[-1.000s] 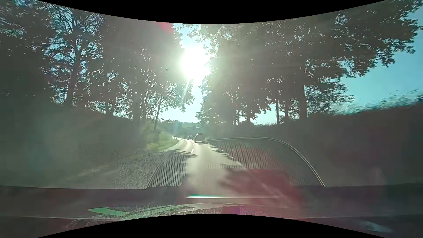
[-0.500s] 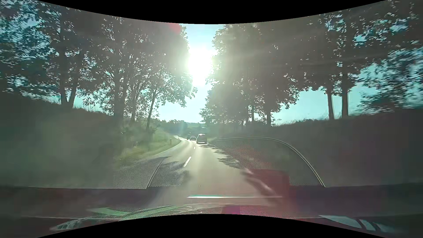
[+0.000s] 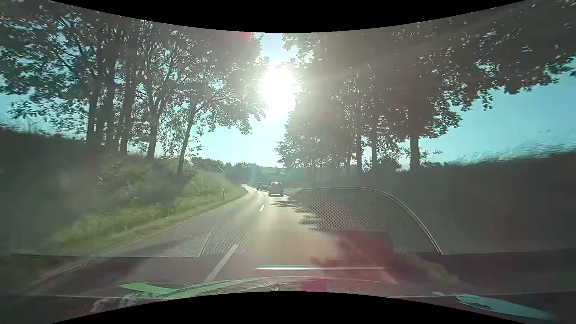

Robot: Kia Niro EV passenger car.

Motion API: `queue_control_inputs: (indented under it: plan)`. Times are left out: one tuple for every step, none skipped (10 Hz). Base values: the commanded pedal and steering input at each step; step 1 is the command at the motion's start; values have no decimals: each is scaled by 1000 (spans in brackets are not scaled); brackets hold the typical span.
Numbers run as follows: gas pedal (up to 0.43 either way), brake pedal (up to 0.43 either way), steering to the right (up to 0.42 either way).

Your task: Follow the waypoints while adhering to traffic rules and regulations

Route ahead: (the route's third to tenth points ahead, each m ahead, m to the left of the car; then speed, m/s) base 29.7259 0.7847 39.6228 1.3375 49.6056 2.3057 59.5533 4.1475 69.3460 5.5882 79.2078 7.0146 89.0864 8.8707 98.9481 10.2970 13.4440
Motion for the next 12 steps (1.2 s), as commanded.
queue_control_inputs:
  plan:
    - [8,0,-14]
    - [8,0,-14]
    - [8,0,-14]
    - [8,0,-14]
    - [8,0,-14]
    - [8,0,-14]
    - [8,0,-15]
    - [8,0,-15]
    - [8,0,-14]
    - [8,0,-15]
    - [8,0,-15]
    - [8,0,-15]
